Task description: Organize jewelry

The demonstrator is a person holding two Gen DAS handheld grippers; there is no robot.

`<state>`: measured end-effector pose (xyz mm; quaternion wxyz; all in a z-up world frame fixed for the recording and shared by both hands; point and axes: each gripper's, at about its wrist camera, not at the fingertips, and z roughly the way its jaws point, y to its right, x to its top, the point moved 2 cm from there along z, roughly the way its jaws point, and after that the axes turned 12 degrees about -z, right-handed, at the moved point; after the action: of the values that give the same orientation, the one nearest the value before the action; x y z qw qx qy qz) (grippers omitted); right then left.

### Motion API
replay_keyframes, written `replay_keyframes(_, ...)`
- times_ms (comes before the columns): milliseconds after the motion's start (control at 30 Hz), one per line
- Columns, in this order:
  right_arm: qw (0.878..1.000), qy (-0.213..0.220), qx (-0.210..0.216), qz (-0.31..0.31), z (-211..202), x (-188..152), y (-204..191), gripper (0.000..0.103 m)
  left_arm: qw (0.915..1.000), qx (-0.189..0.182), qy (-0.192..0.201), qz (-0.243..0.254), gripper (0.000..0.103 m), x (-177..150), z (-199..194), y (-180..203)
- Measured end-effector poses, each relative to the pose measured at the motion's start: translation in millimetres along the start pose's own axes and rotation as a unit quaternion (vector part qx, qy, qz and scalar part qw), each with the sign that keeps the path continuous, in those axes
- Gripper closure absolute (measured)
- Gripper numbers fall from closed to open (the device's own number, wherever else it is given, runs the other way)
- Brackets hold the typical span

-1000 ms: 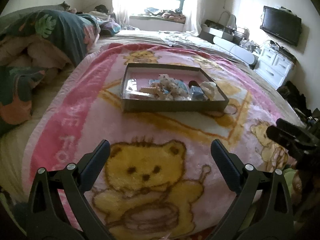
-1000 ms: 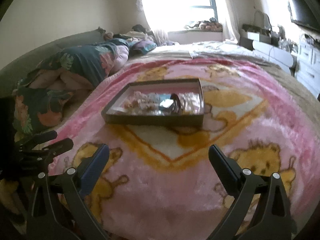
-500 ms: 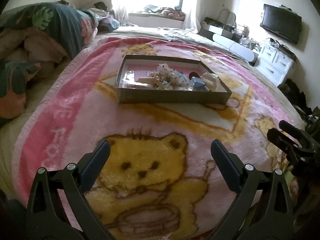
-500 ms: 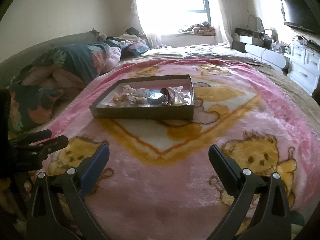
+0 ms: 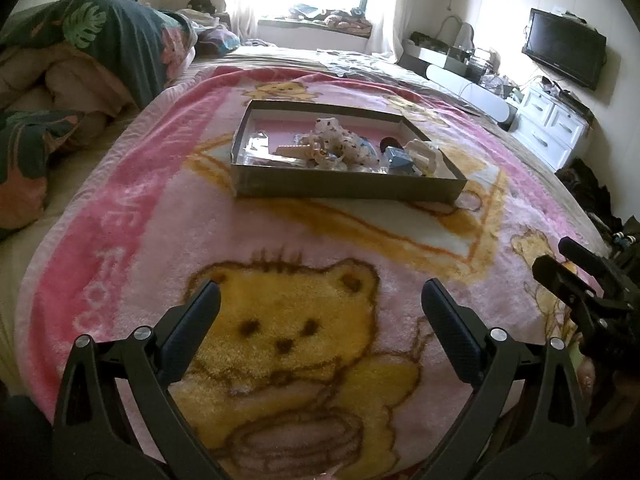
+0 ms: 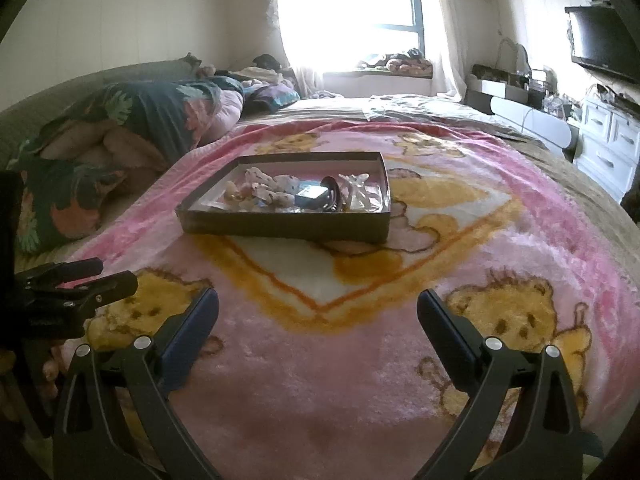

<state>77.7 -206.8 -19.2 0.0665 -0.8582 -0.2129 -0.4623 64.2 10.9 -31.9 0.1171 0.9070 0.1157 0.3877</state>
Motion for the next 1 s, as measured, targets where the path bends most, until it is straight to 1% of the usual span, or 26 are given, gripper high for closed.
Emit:
replay_keyframes(500,1.0,-0.007,0.002,0.008,1.4,-1.7,3.5,0.004,1.0,0.006,0.003,0.001,0.009,0.6,-2.6,0.2)
replay_keyframes(1000,1.0,-0.004,0.0,0.004,-0.4,-2.5,3.3,0.004,1.0,0.001,0.003,-0.003,0.009,1.5,-5.9,1.0)
